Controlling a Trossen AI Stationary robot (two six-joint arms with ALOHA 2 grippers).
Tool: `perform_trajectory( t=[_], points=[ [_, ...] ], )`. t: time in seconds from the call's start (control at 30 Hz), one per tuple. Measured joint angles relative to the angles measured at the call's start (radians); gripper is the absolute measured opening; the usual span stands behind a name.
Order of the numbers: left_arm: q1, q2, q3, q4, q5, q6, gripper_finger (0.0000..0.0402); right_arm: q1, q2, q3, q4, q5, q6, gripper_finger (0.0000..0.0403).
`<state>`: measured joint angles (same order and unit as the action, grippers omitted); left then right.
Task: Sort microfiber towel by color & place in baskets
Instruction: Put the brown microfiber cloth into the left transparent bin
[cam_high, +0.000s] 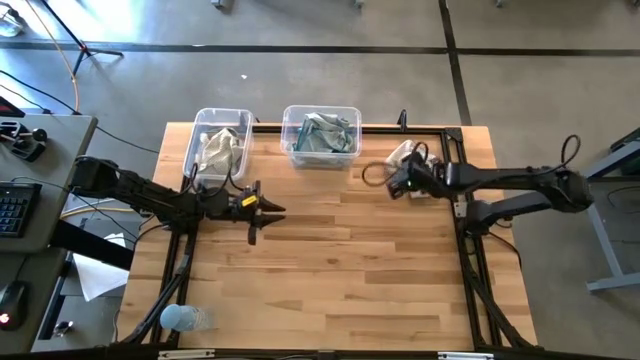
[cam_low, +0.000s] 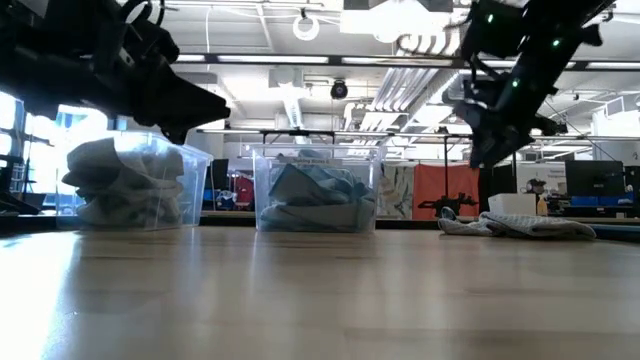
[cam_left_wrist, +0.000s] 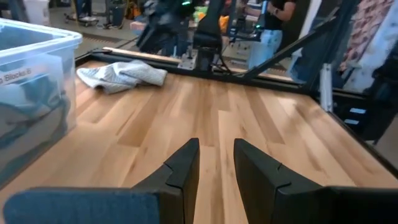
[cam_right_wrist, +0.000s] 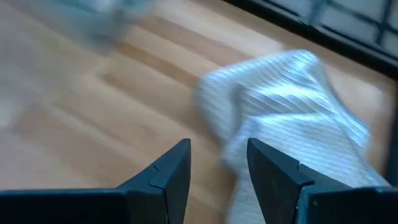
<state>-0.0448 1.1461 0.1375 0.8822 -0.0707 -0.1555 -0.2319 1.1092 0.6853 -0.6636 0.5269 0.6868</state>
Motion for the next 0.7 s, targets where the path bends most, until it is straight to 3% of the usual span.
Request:
perform_trajectory(
  t=[0.3, 0.7],
  points=[
    [0.004, -0.017, -0.056, 0.059, 0.018, -0.008, 0.0085, -0.299, 0.017, 0.0, -0.07, -0.108, -0.071, 0.0152],
    [0.072, -0.166, -0.127, 0.035, 0.067, -0.03, 0.0085, -0.449, 0.069, -0.15, 0.043, -0.213, -0.13, 0.0152]
  ],
)
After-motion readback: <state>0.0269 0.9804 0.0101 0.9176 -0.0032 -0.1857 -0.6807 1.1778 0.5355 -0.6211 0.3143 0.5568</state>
